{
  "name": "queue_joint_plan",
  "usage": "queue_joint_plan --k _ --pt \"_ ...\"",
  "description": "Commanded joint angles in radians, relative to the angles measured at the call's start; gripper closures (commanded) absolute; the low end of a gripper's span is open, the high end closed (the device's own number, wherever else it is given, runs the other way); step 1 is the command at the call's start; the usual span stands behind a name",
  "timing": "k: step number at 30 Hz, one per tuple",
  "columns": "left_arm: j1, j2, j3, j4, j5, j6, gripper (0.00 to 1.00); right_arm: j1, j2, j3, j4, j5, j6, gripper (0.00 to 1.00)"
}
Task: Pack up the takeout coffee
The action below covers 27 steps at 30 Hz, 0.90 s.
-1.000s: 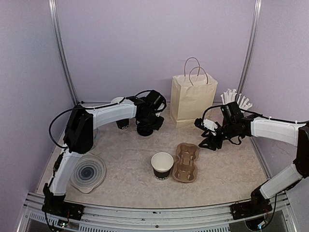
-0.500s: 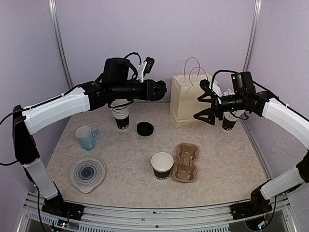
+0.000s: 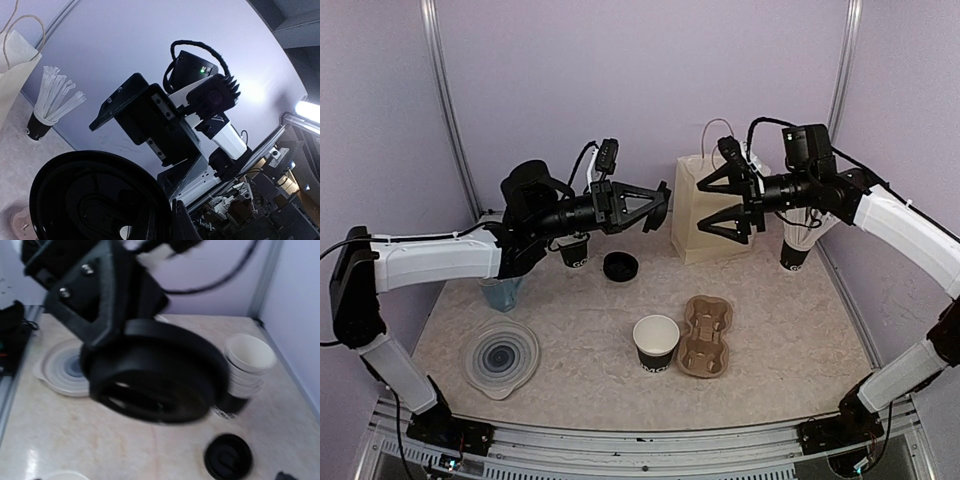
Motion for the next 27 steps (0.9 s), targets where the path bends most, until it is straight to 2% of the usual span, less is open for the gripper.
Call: queue_joint_plan --k 1,9,16,27 --pt "0.012 0.008 -0.039 0.303 0.060 -0.190 1.00 0.073 0.041 0.051 0.001 0.045 0.028 0.01" --pt "0.010 0.050 -0.040 0.375 0.038 -0.257 1.00 0.161 0.097 0.109 0.047 0.210 0.110 0.01" --pt "0.009 0.050 -0.052 0.360 -0.015 -0.258 1.00 0.172 0.100 0.130 0.077 0.211 0.196 0.03" --pt "0.003 0.057 -0.050 0.360 -0.063 -0.258 1.00 0.181 0.100 0.125 0.094 0.195 0.246 0.07"
